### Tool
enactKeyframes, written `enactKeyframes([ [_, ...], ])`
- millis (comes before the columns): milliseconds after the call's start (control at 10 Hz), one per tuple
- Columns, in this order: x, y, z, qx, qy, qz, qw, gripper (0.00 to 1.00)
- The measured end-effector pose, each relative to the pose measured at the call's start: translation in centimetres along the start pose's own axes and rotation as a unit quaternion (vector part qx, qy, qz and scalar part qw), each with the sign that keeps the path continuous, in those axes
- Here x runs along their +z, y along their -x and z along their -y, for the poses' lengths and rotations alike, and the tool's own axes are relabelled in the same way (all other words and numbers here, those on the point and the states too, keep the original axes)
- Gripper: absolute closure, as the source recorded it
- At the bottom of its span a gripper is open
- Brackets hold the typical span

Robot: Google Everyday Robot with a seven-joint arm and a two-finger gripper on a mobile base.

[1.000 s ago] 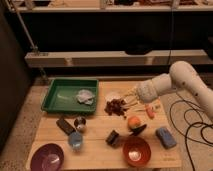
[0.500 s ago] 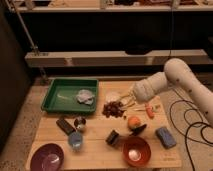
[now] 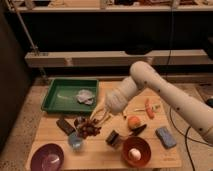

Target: Place grapes in plastic cup

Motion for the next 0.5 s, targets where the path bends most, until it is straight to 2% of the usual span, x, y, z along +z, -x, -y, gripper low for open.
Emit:
enactKeyframes([
  [100, 1.8, 0.8, 0.5, -0.008, 0.015, 0.020, 0.9997, 1.00],
  [200, 4.2, 2.0, 0.8, -0.021, 0.036, 0.053, 0.9977, 1.00],
  [300, 6.2, 3.2, 0.6, -0.027, 0.049, 0.107, 0.9926, 1.00],
  [400, 7.3, 3.6, 0.5, -0.030, 0.053, 0.140, 0.9882, 1.00],
  [500, 9.2, 3.9, 1.0, -0.034, 0.059, 0.178, 0.9816, 1.00],
])
